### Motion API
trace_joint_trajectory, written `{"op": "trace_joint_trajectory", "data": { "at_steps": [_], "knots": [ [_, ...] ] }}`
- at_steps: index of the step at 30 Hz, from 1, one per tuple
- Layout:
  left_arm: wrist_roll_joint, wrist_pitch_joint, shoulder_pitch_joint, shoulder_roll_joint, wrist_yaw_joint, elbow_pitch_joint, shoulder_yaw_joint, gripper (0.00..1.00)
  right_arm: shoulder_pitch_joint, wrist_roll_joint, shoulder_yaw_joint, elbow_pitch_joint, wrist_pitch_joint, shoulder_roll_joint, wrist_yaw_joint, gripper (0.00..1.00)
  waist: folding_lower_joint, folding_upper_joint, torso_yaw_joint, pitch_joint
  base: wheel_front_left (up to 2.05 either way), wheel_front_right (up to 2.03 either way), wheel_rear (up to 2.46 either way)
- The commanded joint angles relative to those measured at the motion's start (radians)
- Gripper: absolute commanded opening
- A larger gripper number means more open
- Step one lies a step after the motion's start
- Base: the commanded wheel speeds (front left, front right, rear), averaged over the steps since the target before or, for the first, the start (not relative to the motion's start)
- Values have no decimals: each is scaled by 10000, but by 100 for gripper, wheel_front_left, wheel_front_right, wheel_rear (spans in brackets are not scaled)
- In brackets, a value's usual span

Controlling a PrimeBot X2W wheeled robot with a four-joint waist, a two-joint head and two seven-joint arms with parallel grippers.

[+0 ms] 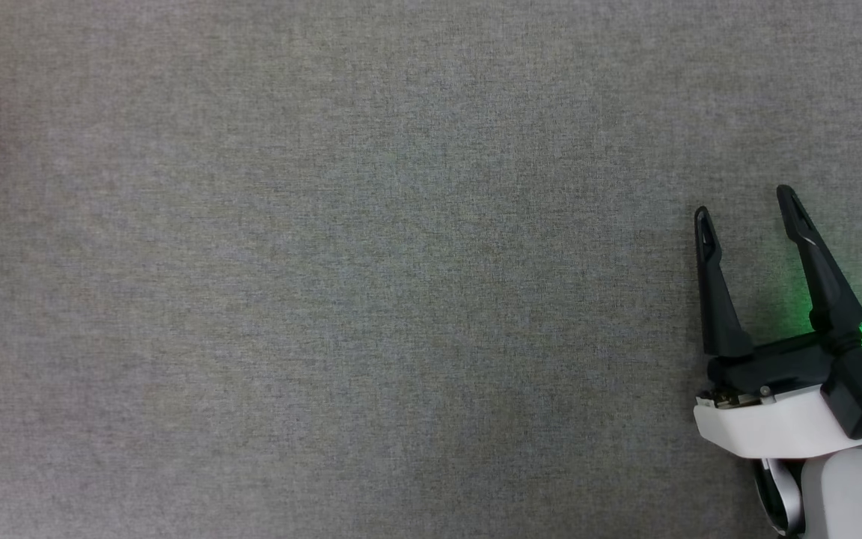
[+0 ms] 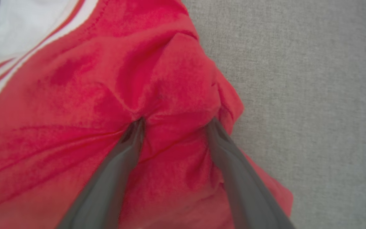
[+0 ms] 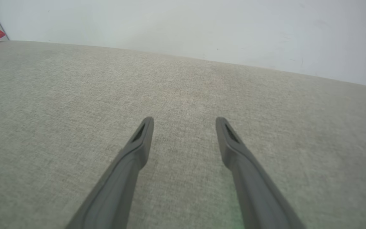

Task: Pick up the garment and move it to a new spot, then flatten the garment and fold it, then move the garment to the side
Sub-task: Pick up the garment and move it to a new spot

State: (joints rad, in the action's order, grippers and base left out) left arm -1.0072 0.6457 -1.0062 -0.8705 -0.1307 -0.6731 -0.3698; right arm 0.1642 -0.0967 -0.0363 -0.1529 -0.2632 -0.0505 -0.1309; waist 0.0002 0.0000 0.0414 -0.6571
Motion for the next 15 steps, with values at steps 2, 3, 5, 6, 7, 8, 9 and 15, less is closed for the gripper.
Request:
{"op": "trace_joint_trajectory", "data": {
  "at_steps": [2,3,5,6,7,8,9,15],
  "knots": [
    [-170,13,248,282,11,-177,-344,0,123,-57,39,38,-24,6,4,100,-2,0,26,36,0,0,0],
    [-221,-118,281,324,10,-178,-402,0,133,-96,38,53,-24,6,3,100,-2,0,59,79,0,0,0],
    [-186,-544,285,331,11,-151,-509,0,147,-127,42,82,-24,6,3,100,-2,0,140,215,0,0,0],
    [-131,-772,287,267,11,-87,-595,0,146,-161,37,101,-24,6,3,100,-2,0,177,309,0,0,0],
    [-89,-1026,278,193,11,22,-707,0,144,-187,23,139,-24,6,3,100,-2,0,211,434,0,0,0],
    [-100,-1310,257,147,11,152,-794,0,139,-183,31,178,-24,6,3,100,-2,0,252,598,0,0,0],
    [-154,-1595,243,70,11,246,-845,0,112,-132,41,215,-24,6,4,100,-2,0,290,761,0,0,0],
    [-194,-3000,295,-256,11,812,-1256,0,-130,91,105,512,-24,6,3,100,-2,0,480,1819,0,0,0]
  ]
}}
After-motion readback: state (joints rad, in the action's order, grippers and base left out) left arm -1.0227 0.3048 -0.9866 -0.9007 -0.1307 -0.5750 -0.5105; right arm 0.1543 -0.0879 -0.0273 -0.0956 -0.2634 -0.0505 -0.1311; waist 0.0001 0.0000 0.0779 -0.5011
